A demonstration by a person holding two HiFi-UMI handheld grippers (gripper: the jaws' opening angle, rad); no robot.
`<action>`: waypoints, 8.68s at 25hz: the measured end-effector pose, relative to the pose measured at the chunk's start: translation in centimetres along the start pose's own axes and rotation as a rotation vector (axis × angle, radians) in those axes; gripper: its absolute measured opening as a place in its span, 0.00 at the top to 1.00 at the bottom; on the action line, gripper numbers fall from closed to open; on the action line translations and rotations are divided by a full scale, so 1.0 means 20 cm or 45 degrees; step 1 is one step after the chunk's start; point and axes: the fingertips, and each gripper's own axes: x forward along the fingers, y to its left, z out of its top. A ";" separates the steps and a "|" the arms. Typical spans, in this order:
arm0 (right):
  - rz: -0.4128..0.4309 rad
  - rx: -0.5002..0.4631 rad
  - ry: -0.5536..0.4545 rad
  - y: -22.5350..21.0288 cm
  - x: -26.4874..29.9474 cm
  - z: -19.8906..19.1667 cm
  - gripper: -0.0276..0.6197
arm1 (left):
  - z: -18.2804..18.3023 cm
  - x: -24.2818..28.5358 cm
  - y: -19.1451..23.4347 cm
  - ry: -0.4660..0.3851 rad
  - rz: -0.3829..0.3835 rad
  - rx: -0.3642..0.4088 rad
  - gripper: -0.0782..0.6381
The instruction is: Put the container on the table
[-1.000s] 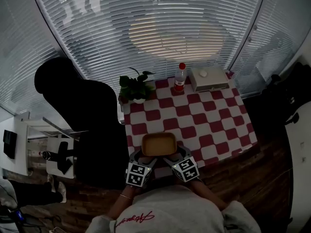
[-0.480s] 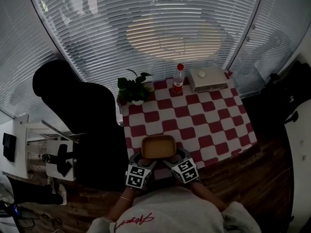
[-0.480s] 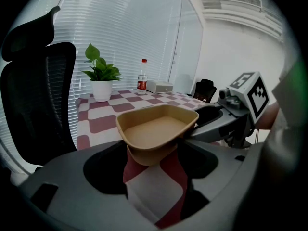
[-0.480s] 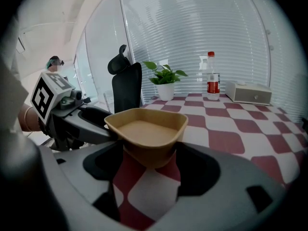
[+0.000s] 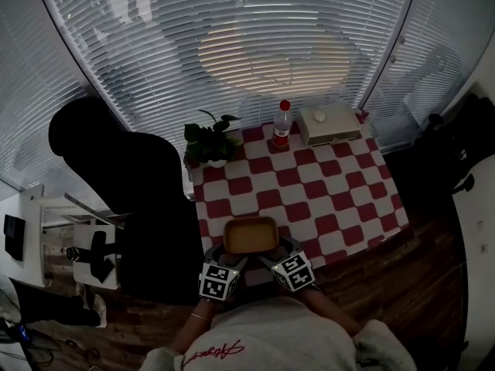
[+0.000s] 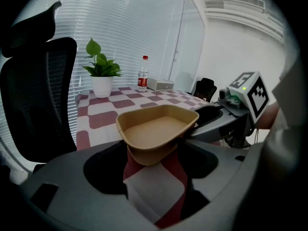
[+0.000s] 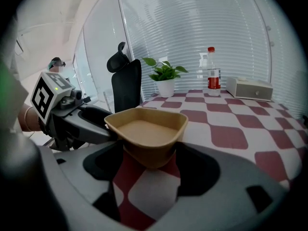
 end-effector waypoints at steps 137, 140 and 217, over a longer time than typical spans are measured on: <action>-0.020 -0.127 -0.146 0.09 -0.20 0.16 0.40 | 0.11 -0.22 -0.05 -0.183 0.043 -0.071 0.41; -0.026 -0.136 -0.165 0.09 -0.22 0.19 0.40 | 0.13 -0.24 -0.05 -0.203 0.052 -0.072 0.41; -0.087 -0.150 -0.714 0.16 -0.71 0.93 0.92 | 0.95 -0.70 -0.21 -0.709 0.129 0.054 0.84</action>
